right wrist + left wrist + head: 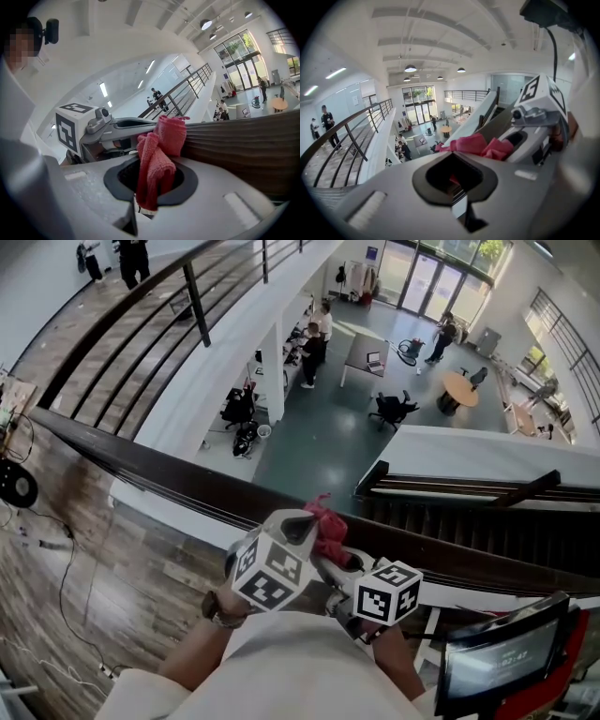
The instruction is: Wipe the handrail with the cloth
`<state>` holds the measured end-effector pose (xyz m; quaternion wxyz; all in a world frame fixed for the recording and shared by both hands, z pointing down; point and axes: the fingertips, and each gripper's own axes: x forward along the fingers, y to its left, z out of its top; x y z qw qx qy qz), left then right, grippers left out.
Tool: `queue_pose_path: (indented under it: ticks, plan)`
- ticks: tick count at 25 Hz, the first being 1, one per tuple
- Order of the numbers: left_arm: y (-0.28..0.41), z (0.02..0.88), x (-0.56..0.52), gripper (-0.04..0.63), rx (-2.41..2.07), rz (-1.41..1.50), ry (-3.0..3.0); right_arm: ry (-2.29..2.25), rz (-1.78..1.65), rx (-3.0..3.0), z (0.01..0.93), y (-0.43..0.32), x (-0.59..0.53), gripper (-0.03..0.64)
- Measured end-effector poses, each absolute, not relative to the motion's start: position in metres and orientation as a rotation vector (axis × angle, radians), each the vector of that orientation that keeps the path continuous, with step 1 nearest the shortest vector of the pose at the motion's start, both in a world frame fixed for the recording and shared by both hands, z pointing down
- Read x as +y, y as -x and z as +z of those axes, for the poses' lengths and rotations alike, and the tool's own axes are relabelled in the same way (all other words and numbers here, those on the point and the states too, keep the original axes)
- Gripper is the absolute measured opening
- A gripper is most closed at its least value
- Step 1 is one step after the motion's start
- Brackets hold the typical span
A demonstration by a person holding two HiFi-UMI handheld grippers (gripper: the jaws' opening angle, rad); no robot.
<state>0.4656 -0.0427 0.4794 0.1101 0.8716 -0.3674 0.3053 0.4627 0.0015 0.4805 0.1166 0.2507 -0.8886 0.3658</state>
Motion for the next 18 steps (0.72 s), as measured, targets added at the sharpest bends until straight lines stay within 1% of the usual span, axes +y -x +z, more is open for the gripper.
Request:
queue_pose_path:
  ticks: [18]
  plan:
    - [-0.415, 0.476, -0.05, 0.003, -1.085, 0.864, -2.575, -0.728, 1.06, -2.61, 0.478, -0.411, -0.006, 0.061]
